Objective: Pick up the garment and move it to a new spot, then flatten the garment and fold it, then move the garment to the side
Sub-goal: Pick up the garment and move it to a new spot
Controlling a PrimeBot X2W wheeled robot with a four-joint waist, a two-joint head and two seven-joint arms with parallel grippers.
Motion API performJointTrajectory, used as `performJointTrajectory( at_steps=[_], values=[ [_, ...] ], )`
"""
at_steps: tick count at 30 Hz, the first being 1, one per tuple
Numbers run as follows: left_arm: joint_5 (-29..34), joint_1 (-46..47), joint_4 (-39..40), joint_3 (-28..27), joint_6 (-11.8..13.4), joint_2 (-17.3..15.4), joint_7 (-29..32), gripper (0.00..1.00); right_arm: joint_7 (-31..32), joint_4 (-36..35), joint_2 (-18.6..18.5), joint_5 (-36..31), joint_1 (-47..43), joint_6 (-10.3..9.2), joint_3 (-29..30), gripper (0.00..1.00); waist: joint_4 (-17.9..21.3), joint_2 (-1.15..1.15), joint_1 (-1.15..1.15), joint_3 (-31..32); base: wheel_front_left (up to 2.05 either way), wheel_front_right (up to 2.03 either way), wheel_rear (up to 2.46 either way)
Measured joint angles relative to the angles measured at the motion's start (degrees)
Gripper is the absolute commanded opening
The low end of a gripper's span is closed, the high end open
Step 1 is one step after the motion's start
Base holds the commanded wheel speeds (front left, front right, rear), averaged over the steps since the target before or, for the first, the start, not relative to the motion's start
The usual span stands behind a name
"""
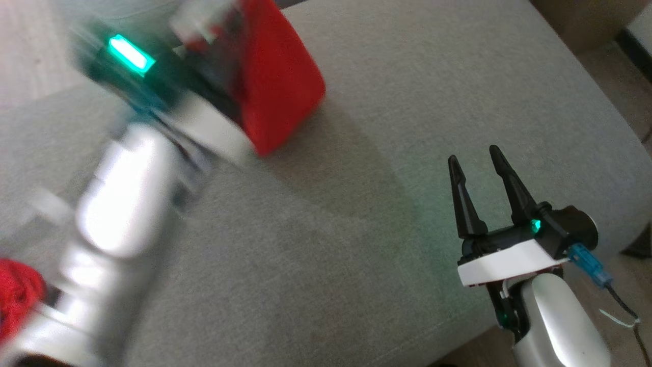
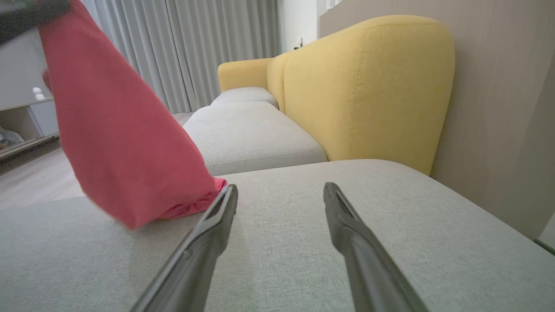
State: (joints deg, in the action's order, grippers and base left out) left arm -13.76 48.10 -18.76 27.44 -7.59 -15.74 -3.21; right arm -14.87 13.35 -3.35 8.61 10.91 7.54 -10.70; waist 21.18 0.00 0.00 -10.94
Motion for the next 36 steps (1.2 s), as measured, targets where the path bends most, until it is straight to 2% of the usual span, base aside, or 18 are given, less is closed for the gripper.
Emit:
performJointTrajectory(
  at_steps=[1, 2, 4, 5, 6, 10, 14, 19, 25, 31, 32, 36],
  values=[
    [-0.7, -2.3, -0.5, 2.5, 0.0, 1.2, -1.0, 0.0, 0.0, 0.0, 0.0, 0.0, -0.1, 0.0, 0.0, 1.0, 0.7, 0.0, 0.0, -0.2, 0.0, 0.0, 0.0],
    [-1.0, -6.1, -1.9, 7.6, 0.0, 3.5, -3.4, 0.0, 0.0, -0.1, 0.0, 0.0, -0.1, 0.0, 0.2, 1.0, 1.2, 0.0, 0.0, -0.9, 0.0, 0.0, 0.0],
    [-0.9, -8.9, -4.2, 13.2, 0.0, 5.3, -6.5, 0.0, 0.0, -0.1, 0.1, 0.5, 0.0, 0.0, 0.1, 1.0, 1.0, 0.0, 0.01, -1.8, 0.0, 0.0, 0.0],
    [-1.3, -10.1, -5.6, 15.7, 0.0, 6.3, -7.6, 0.41, 0.0, -0.1, 0.1, 0.5, 0.0, 0.0, 0.2, 1.0, 0.7, 0.0, 0.01, -2.2, 0.0, 0.0, 0.0],
    [-2.0, -11.4, -7.2, 18.0, 0.0, 7.3, -8.4, 1.0, 0.0, -0.1, 0.1, 0.5, 0.0, 0.0, 0.2, 1.0, 0.2, 0.0, 0.01, -2.5, 0.0, 0.0, 0.0],
    [-4.6, -15.6, -11.5, 24.8, 0.0, 10.4, -10.4, 1.0, 0.0, -0.1, 0.2, 0.4, 0.0, -0.01, 0.5, 1.0, -2.3, 0.0, 0.01, -3.4, 0.0, 0.0, 0.0],
    [-6.0, -18.4, -10.8, 23.6, 0.8, 11.1, -11.1, 1.0, 0.0, 0.3, 0.3, -0.2, 0.0, 0.0, 1.1, 1.0, -6.0, 0.0, 0.01, -3.3, 0.0, 0.0, 0.0],
    [-5.6, -26.2, -1.3, 15.6, 4.7, 11.8, -11.3, 1.0, 0.0, 1.4, 0.3, -1.7, -0.3, 0.0, 1.8, 1.0, -11.8, 0.0, 0.0, -2.1, 0.0, 0.0, 0.0],
    [-2.2, -38.5, 7.0, 2.2, 9.9, 11.6, -11.3, 1.0, 0.0, 3.1, 0.3, -3.2, -3.8, 0.0, 2.4, 1.0, -19.5, 0.0, 0.0, 0.6, 0.0, 0.0, 0.0],
    [1.8, -47.3, 12.9, -7.3, 10.7, 11.9, -11.3, 1.0, 0.0, 3.6, 0.4, -3.6, -5.8, 0.0, 2.6, 1.0, -25.1, 0.0, -0.01, 4.8, 0.0, 0.0, 0.0],
    [1.8, -47.3, 12.9, -7.3, 10.7, 11.9, -11.3, 1.0, 0.0, 3.6, 0.4, -3.6, -5.8, 0.0, 2.6, 1.0, -25.1, 0.0, -0.01, 4.8, 0.0, 0.0, 0.0],
    [2.8, -51.8, 16.1, -12.1, 13.3, 12.2, -11.3, 1.0, 0.0, 3.2, 0.5, -3.8, -7.3, 0.0, 3.4, 1.0, -27.0, 0.0, -0.01, 7.2, 0.0, 0.0, 0.0]
  ],
)
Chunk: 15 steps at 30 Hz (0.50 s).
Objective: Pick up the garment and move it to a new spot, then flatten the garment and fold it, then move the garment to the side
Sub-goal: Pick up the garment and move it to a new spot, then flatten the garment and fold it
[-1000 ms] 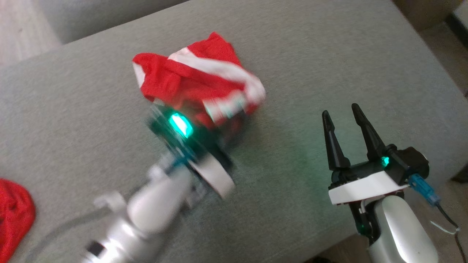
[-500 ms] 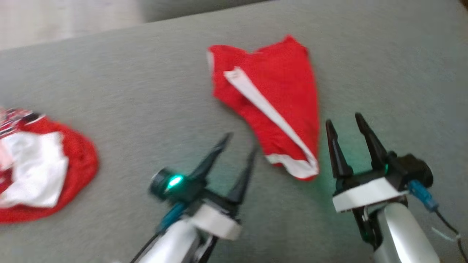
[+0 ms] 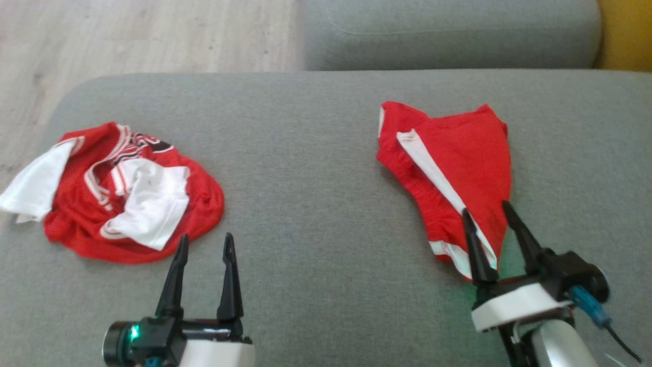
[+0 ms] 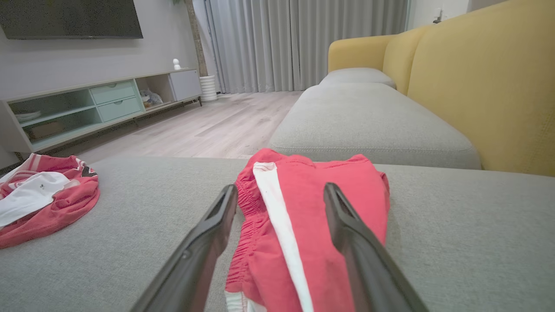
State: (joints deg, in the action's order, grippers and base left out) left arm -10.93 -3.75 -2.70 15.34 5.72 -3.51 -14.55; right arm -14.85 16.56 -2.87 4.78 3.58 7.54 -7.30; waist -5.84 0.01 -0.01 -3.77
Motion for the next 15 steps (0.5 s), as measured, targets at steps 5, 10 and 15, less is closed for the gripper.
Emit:
performJointTrajectory(
  at_steps=[5, 10, 15],
  values=[
    [0.2, -1.2, 1.2, 0.5, 0.4, 0.2, -0.1, 1.0, 0.0, -4.0, 0.2, 0.0, -2.8, -0.01, 2.2, 1.0, -1.6, 0.0, 0.01, 0.6, 0.0, 0.0, 0.0],
    [0.5, -1.0, 1.2, 1.3, 0.3, 0.3, -0.1, 1.0, 0.0, -5.9, 0.2, -0.2, -6.3, -0.01, 4.6, 1.0, -1.9, 0.0, 0.01, 0.9, 0.0, 0.0, 0.0],
    [2.0, -0.9, 0.6, 1.3, -0.2, 0.3, -0.1, 1.0, 0.0, -5.8, 0.2, -0.2, -8.4, 0.0, 5.0, 1.0, -1.0, 0.0, 0.01, 1.2, 0.0, 0.0, 0.0]
  ],
)
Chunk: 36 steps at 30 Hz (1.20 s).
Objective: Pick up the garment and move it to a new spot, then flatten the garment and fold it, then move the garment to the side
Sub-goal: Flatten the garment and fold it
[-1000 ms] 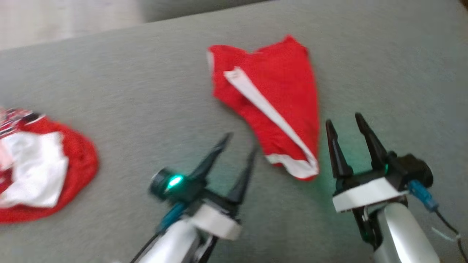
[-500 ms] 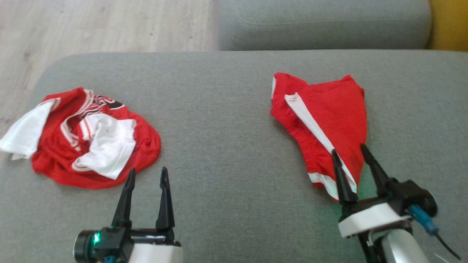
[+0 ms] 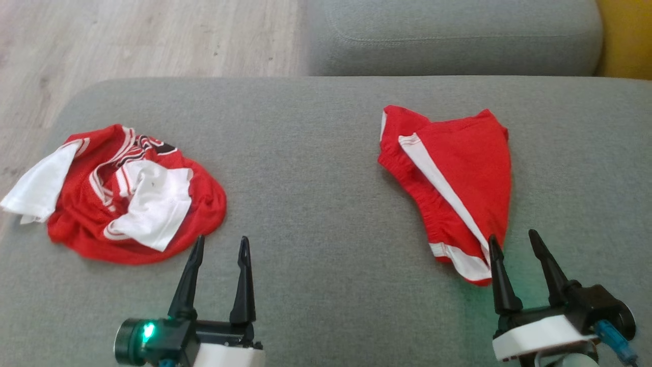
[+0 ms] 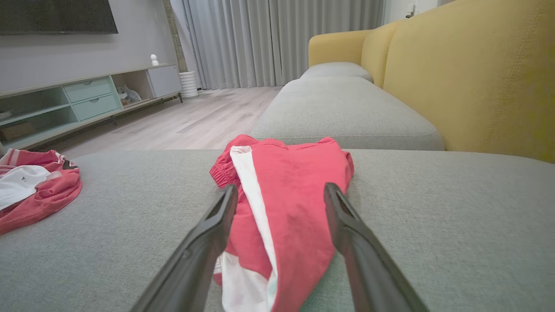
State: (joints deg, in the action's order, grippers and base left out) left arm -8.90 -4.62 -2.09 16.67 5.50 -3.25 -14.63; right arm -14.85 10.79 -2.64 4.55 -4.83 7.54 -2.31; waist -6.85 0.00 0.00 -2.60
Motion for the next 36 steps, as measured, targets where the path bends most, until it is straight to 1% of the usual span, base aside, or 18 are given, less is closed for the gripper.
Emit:
performJointTrajectory(
  at_steps=[10, 24, 33, 36],
  values=[
    [0.4, 0.0, -1.2, -0.2, 0.0, 0.0, 0.0, 1.0, 0.0, 0.0, 0.0, 0.3, -0.2, 0.0, -0.7, 1.0, 2.4, 0.0, 0.0, 0.4, 0.0, 0.0, 0.0],
    [0.4, 0.0, -2.4, -0.2, -0.4, 0.0, 0.0, 1.0, 0.0, 0.1, 0.0, 0.5, -0.2, 0.0, -1.0, 1.0, 3.0, 0.0, 0.01, -0.5, 0.0, 0.0, 0.0],
    [0.3, 0.0, -2.8, -0.1, -0.4, 0.0, 0.0, 1.0, 0.0, 0.2, 0.0, 0.9, 0.0, 0.0, -1.6, 1.0, 4.1, 0.0, 0.01, -0.8, 0.0, 0.0, 0.0],
    [-0.3, 0.1, -3.5, 0.4, -0.8, 0.0, 0.0, 1.0, 0.0, 0.2, 0.0, 0.9, 0.2, 0.0, -2.2, 1.0, 4.8, 0.0, 0.01, -1.1, 0.0, 0.0, 0.0]
  ],
)
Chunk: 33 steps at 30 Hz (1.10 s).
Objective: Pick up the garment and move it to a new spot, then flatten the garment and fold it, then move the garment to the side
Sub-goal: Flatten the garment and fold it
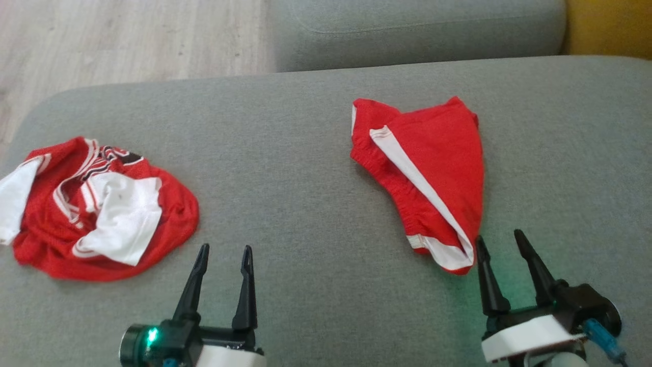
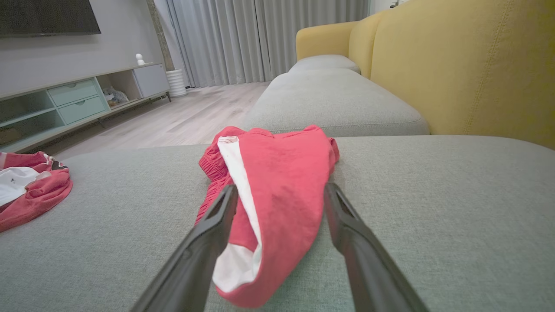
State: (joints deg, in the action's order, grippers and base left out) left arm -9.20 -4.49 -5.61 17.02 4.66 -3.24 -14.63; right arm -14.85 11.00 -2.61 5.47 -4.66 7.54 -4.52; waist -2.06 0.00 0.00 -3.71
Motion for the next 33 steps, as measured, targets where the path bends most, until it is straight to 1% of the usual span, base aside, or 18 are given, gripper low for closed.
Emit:
performJointTrajectory(
  at_steps=[2, 6, 10, 12, 15, 17, 21, 24, 27, 33],
  values=[
    [-1.0, 0.6, -0.9, 0.6, -0.8, 0.0, 0.0, 1.0, 0.0, 0.0, 0.0, 0.0, 0.4, 0.0, -0.6, 1.0, 0.8, 0.0, 0.0, -0.3, 0.0, 0.0, 0.0],
    [-2.7, 4.3, -4.1, 3.8, -4.2, 0.0, 0.0, 1.0, 0.0, -0.1, 0.0, -0.1, 1.9, 0.0, -1.4, 1.0, 2.8, 0.0, 0.0, -1.6, 0.0, 0.0, 0.0],
    [-5.7, 10.5, -12.0, 9.5, -9.3, 0.0, 0.0, 1.0, 0.0, -0.7, 0.0, -0.5, 4.1, -0.01, -2.0, 1.0, 5.7, 0.0, 0.01, -3.6, 0.0, 0.0, 0.0],
    [-6.8, 13.6, -16.6, 12.9, -10.5, 0.1, 0.0, 1.0, 0.0, -1.2, 0.0, -0.5, 5.0, 0.0, -2.2, 1.0, 7.3, 0.0, 0.0, -4.6, 0.0, 0.0, 0.0],
    [-9.6, 18.1, -23.2, 16.8, -11.3, 0.2, 0.0, 1.0, 0.0, -1.4, 0.0, -0.5, 5.7, -0.01, -2.8, 1.0, 9.8, 0.0, 0.01, -6.1, 0.0, 0.0, 0.0],
    [-11.3, 21.1, -27.4, 19.1, -11.3, 0.2, 0.0, 1.0, 0.0, -1.4, 0.0, -0.4, 5.9, -0.01, -3.2, 1.0, 11.5, 0.0, 0.01, -7.2, 0.0, 0.0, 0.0],
    [-15.9, 25.5, -32.8, 22.5, -11.7, 0.3, 0.0, 1.0, 0.0, -1.8, 0.0, 0.1, 7.0, 0.0, -3.9, 1.0, 14.9, 0.0, 0.0, -9.1, 0.0, 0.0, 0.0],
    [-17.3, 28.1, -34.4, 23.5, -11.7, 0.2, -0.2, 1.0, 0.0, -2.0, 0.0, 0.6, 7.6, 0.0, -3.9, 1.0, 17.1, 0.0, 0.0, -10.5, 0.0, 0.0, 0.0],
    [-18.2, 29.9, -34.2, 23.5, -11.7, 0.2, -0.2, 1.0, 0.0, -2.0, 0.0, 1.1, 7.6, -0.01, -3.8, 1.0, 18.6, 0.0, 0.0, -11.8, 0.0, 0.0, 0.0],
    [-18.6, 30.4, -33.2, 24.0, -11.7, 0.0, -0.6, 1.0, 0.0, -2.0, 0.0, 1.1, 7.6, -0.01, -3.8, 1.0, 19.3, 0.0, 0.0, -12.6, 0.0, 0.0, 0.0]
  ],
)
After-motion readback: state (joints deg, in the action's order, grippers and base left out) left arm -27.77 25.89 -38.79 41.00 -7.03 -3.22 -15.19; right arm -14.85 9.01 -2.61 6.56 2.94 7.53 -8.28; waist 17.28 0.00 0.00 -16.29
